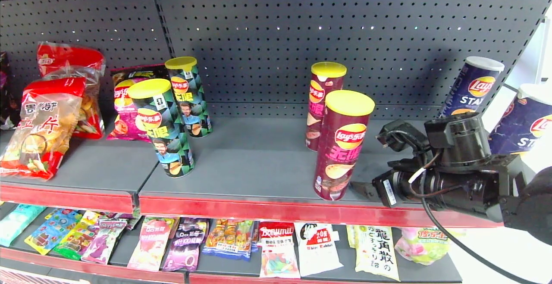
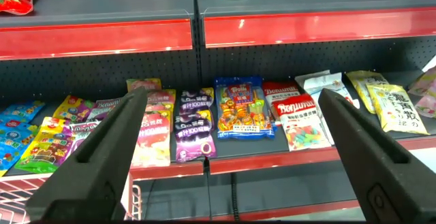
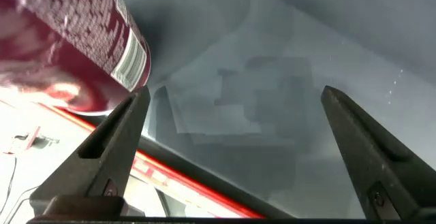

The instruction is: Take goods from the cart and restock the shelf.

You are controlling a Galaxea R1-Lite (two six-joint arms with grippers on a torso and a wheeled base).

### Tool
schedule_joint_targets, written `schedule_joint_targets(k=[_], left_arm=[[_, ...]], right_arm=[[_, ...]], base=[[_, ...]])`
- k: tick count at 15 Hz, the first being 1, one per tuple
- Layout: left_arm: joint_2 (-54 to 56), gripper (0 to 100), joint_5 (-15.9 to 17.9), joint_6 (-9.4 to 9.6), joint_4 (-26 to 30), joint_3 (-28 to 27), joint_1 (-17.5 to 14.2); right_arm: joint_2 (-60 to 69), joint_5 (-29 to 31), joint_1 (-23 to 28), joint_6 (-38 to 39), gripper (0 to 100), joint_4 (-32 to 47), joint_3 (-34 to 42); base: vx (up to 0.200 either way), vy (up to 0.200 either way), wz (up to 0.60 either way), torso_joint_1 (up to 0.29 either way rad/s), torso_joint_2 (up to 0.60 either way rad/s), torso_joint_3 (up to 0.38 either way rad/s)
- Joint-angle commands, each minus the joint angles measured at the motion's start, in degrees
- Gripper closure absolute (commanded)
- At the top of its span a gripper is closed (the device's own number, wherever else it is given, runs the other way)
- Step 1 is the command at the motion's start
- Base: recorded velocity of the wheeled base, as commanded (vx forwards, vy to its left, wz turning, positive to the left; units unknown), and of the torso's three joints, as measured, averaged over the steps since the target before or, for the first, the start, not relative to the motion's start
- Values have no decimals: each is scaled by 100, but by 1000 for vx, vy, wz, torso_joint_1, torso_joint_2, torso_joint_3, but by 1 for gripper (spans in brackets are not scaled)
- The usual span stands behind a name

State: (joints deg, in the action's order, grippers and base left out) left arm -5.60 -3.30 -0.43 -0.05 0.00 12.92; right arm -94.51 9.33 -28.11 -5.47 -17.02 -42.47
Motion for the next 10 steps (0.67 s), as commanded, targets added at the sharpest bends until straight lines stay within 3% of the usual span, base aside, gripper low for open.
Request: schedule_joint_targets(k=[1,10], left_arm=[[-12,0,-4,-1,-4,0,0],[-12,0,5,-1,5,0,0]], right_arm=[[-58,-1,-10,2,0,-3,-59],[-102,-1,-203,2,0,-3,-139]], base=[[0,0,0,0,0,0],[0,0,0,0,0,0]])
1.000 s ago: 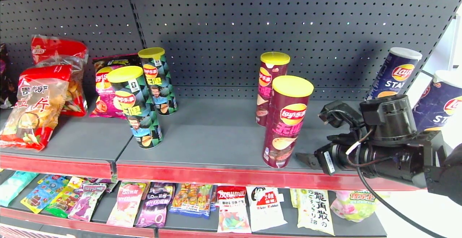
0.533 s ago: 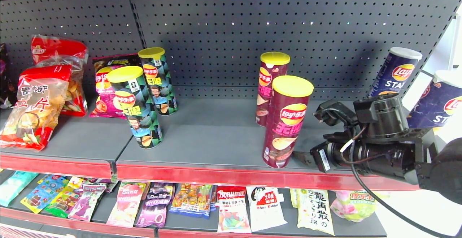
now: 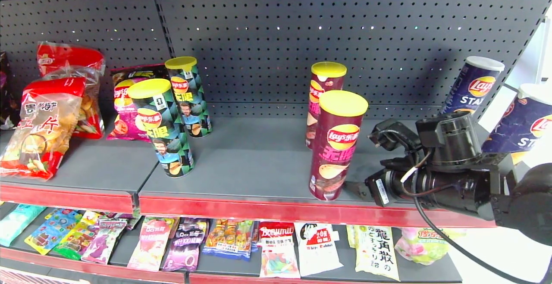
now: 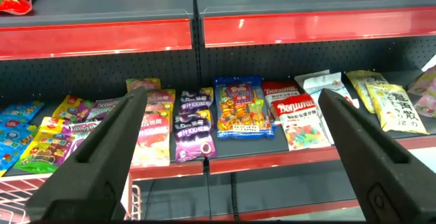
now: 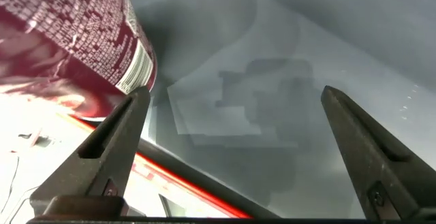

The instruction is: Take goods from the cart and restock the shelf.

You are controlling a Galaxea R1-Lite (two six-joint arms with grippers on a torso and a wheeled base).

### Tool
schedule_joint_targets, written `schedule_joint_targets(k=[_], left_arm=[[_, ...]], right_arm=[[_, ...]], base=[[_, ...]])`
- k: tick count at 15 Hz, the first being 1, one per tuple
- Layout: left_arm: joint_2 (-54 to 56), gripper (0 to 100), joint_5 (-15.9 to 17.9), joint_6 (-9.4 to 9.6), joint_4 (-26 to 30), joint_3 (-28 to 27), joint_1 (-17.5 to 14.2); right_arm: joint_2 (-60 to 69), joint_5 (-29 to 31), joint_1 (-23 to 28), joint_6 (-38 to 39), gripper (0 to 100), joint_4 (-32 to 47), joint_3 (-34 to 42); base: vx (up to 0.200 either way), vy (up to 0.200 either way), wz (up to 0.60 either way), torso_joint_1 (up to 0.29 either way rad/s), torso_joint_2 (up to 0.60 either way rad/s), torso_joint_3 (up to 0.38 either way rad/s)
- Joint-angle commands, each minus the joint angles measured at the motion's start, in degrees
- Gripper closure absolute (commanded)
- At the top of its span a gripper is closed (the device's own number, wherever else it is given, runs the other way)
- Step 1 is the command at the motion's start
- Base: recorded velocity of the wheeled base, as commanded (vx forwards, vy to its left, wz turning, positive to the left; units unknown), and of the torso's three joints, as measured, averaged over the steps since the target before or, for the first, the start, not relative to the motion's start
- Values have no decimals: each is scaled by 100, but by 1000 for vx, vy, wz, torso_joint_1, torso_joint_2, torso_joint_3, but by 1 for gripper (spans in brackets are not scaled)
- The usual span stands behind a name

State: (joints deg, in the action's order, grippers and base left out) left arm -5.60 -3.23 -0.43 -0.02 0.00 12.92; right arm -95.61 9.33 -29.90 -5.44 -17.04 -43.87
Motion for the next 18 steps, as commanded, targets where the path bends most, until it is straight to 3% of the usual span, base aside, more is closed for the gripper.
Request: schedule_joint_targets(k=[1,14,18], left_arm=[[-12,0,-2,-1,-6,0,0],[-12,0,-2,-1,2,0,0],[-12,0,-2,-1,2,0,0]], right_arm=[[7,-1,-24,-1,0,-1,10],[16,-1,-112,8,0,-1,46],[798,175,-68,16,0,8,160]], base=[[0,0,0,0,0,0],[0,0,0,0,0,0],[0,0,0,0,0,0]])
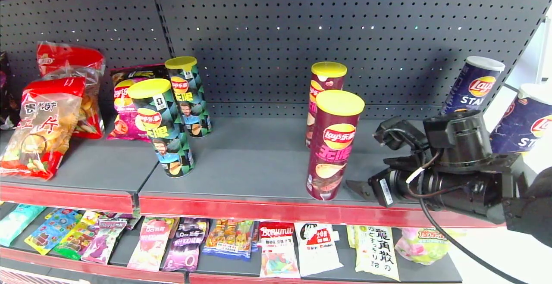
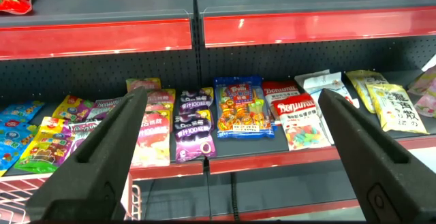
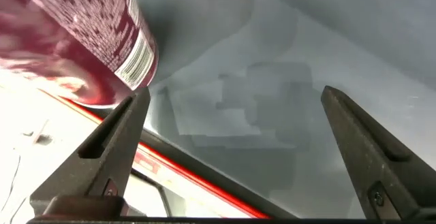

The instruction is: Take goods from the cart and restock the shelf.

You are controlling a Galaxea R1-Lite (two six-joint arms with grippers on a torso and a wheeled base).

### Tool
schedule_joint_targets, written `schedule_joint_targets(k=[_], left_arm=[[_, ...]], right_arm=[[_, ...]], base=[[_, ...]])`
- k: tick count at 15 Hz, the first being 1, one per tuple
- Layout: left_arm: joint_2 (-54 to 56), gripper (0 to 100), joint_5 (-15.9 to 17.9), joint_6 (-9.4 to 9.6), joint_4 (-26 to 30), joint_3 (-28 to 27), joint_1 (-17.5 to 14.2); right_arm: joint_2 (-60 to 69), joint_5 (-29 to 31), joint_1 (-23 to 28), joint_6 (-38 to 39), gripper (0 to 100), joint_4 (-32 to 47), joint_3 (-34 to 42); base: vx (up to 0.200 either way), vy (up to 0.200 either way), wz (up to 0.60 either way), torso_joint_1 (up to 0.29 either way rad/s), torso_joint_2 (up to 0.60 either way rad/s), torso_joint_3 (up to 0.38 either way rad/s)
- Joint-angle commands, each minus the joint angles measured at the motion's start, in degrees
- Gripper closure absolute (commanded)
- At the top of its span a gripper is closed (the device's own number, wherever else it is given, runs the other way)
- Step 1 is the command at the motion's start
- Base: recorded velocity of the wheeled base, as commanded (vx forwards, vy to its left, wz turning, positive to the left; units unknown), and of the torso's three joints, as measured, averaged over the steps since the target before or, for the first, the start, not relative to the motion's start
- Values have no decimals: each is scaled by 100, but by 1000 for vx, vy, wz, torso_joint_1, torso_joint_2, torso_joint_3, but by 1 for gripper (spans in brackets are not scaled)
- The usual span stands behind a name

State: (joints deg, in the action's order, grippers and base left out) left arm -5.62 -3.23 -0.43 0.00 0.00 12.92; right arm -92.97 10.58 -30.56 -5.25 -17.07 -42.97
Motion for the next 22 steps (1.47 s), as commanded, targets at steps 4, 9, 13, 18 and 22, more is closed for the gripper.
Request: schedule_joint_targets(k=[4,9,13,18,22], left_arm=[[-18,0,-2,-1,0,0,0],[-44,0,24,25,0,0,272],[61,0,24,25,0,0,334],[131,0,24,25,0,0,334],[175,0,24,25,0,0,334]], right_arm=[[2757,146,-11,-46,0,10,1203],[5280,629,1360,-90,0,459,1511],[7521,515,2766,-72,0,3025,1880],[8919,260,3118,-99,0,3693,2900],[9288,-1761,3039,209,0,2524,3787]], base=[[0,0,0,0,0,0],[0,0,0,0,0,0],[0,0,0,0,0,0],[0,0,0,0,0,0],[0,0,0,0,0,0]])
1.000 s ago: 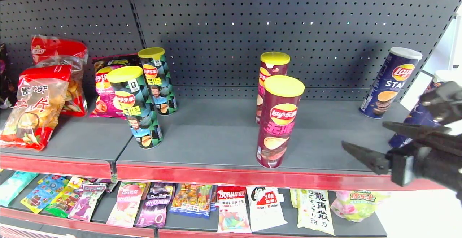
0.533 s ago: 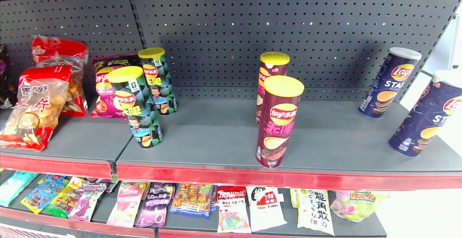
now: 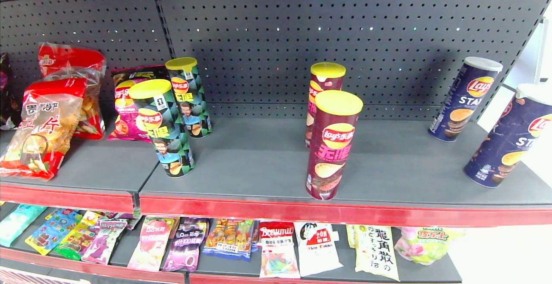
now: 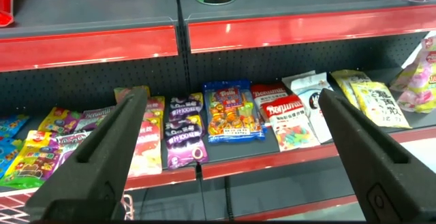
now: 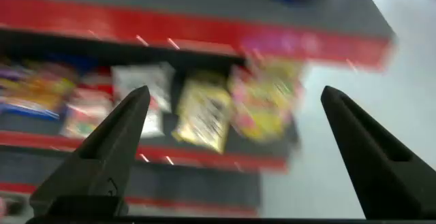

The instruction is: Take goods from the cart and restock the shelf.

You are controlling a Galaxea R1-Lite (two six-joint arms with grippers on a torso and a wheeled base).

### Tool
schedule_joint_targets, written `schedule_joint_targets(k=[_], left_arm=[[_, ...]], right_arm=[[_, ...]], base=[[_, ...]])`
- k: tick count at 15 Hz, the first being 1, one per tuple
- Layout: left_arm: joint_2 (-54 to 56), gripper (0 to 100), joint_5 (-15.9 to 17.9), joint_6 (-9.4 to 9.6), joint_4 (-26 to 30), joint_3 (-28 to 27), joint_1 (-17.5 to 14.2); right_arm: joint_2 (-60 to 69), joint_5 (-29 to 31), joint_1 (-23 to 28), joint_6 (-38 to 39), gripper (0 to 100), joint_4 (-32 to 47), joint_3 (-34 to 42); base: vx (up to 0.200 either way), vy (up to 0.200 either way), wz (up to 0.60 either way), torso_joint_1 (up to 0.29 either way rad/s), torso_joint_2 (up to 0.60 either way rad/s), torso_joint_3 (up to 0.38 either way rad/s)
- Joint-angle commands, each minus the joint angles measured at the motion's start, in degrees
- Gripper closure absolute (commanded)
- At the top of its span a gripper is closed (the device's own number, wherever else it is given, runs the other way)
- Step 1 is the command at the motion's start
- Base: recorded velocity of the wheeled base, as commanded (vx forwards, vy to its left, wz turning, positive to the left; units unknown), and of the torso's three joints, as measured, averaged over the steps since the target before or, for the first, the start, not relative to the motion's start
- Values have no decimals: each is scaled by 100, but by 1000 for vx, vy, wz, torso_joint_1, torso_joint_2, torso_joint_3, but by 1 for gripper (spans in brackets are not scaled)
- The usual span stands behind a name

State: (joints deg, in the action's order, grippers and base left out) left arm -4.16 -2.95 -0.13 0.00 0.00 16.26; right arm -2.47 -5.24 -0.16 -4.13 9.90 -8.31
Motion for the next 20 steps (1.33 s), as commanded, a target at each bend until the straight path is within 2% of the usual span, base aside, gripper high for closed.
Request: schedule_joint_targets(k=[1,2,3,5,6,9,18,20], left_arm=[[47,0,-4,-4,0,0,17],[82,0,-4,-4,0,0,35],[91,0,-4,-4,0,0,35],[108,0,-4,5,0,0,44],[117,0,-4,-4,0,0,44],[152,0,-4,-4,0,0,61],[178,0,-4,5,0,0,61],[170,0,-4,-4,0,0,61]], right_arm=[[239,-179,-2,123,0,-463,462],[239,-56,-2,132,0,-946,664],[239,58,-2,273,0,-1087,726],[239,287,7,440,0,-1034,726],[239,753,7,554,0,-1016,831],[230,436,-2,264,0,-1016,831],[239,445,-2,369,0,-1016,831],[239,445,-2,369,0,-1016,831]], base=[[0,0,0,0,0,0],[0,0,0,0,0,0],[0,0,0,0,0,0],[0,0,0,0,0,0],[0,0,0,0,0,0],[0,0,0,0,0,0],[0,0,0,0,0,0],[0,0,-600,2,2,5]])
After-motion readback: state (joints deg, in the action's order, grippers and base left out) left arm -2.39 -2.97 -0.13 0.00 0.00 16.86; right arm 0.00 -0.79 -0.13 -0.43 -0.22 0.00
